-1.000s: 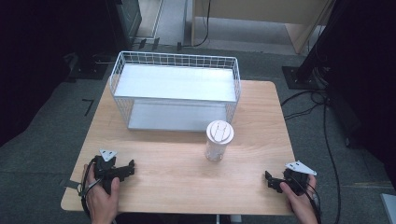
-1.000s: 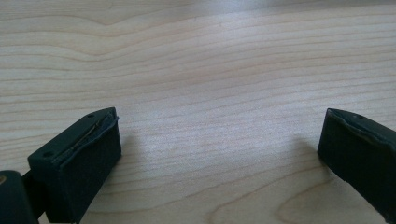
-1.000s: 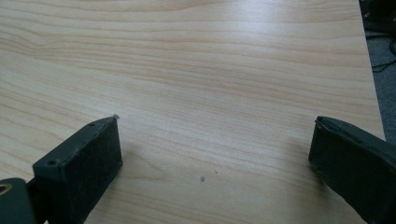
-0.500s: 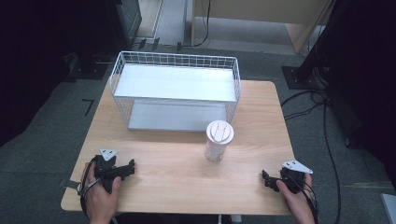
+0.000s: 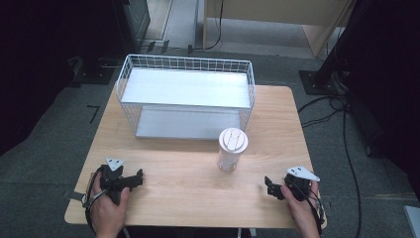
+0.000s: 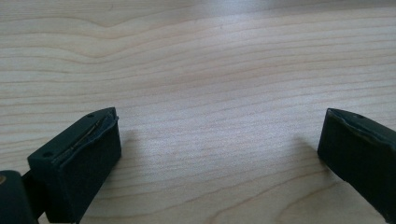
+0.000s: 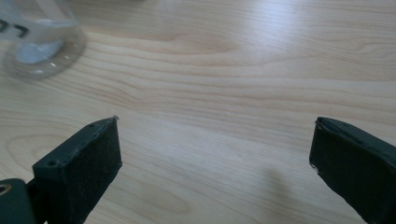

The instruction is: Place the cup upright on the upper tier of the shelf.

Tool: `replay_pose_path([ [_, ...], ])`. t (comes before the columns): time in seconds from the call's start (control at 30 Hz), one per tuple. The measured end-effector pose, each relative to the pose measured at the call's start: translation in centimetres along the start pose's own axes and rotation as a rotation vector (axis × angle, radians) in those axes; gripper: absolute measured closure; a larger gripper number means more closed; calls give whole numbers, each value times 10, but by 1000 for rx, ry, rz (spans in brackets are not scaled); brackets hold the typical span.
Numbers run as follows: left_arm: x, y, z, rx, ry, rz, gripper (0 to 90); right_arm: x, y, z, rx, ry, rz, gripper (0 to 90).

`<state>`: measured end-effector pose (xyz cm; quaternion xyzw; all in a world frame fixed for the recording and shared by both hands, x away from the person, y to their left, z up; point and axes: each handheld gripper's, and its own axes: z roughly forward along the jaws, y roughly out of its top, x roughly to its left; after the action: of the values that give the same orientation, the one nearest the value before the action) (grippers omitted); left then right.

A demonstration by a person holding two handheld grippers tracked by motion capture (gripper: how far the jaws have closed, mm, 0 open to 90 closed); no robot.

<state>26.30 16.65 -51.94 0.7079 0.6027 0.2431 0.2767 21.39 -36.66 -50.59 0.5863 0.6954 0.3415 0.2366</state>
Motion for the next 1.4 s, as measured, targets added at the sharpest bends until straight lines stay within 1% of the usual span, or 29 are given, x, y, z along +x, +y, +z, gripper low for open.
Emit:
replay_pose_path([
  [0.07,0,0,0,0,0,0,0,5,1,1,1,-12,-15,20],
  [0.13,0,0,0,0,0,0,0,9,2,2,-1,-11,-15,20],
  [0.33,0,0,0,0,0,0,0,20,6,3,-30,38,10,20],
  [0.43,0,0,0,0,0,0,0,27,7,5,-33,55,-2,20],
  [0.47,0,0,0,0,0,0,0,27,7,5,-33,55,-2,20],
  [0.5,0,0,0,0,0,0,0,32,8,5,-34,65,-7,20],
  [0.77,0,0,0,0,0,0,0,50,13,10,-47,103,-30,37],
  [0.8,0,0,0,0,0,0,0,50,13,10,-47,103,-30,37],
  [0.83,0,0,0,0,0,0,0,55,15,12,-51,115,-35,38],
  [0.9,0,0,0,0,0,0,0,60,17,14,-60,123,-44,38],
  [0.93,0,0,0,0,0,0,0,60,17,14,-60,123,-44,38],
  [0.97,0,0,0,0,0,0,0,65,20,15,-71,131,-39,39],
  [1.03,0,0,0,-1,0,0,0,66,21,15,-75,138,-41,39],
  [1.07,0,0,0,-1,0,0,0,72,24,17,-82,153,-48,40],
  [1.23,0,0,0,0,0,0,0,84,28,21,-105,185,-58,40],
  [1.4,0,0,0,-1,0,0,0,95,32,24,-131,196,-61,48],
])
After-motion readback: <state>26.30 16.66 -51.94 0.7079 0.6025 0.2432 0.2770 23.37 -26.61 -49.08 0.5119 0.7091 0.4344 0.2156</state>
